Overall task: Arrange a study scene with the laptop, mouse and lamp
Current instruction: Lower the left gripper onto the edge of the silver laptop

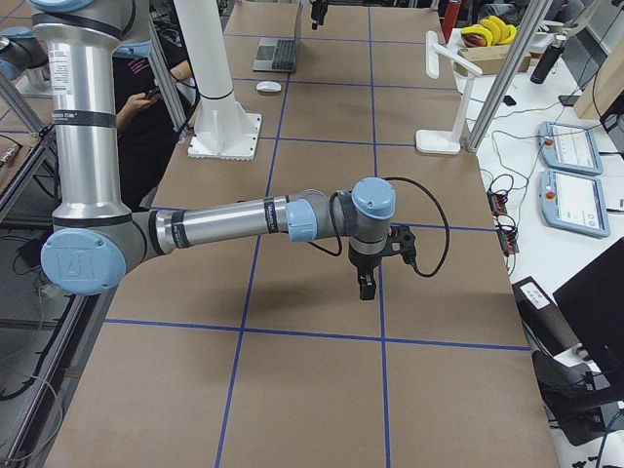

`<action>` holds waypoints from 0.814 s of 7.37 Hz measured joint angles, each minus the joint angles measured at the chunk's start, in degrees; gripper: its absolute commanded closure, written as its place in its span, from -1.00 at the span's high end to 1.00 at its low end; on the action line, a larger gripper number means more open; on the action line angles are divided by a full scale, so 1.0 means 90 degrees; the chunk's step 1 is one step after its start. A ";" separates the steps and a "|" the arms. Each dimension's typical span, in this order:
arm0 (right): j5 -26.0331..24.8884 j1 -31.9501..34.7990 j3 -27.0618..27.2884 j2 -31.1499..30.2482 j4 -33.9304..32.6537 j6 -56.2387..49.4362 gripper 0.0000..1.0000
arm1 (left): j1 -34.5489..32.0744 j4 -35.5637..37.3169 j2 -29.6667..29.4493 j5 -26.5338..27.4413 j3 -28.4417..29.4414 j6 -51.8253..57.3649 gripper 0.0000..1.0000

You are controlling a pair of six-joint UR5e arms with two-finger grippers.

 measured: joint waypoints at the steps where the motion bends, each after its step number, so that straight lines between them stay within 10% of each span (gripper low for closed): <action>1: -0.0001 -0.0005 -0.0002 0.0001 0.0000 -0.0001 1.00 | 0.0089 -0.0003 0.0088 0.0037 -0.0021 0.0698 0.99; 6: -0.0001 -0.0033 -0.0008 0.0001 0.0000 -0.0001 1.00 | 0.0276 -0.0003 0.0456 0.0034 -0.0051 0.2388 0.99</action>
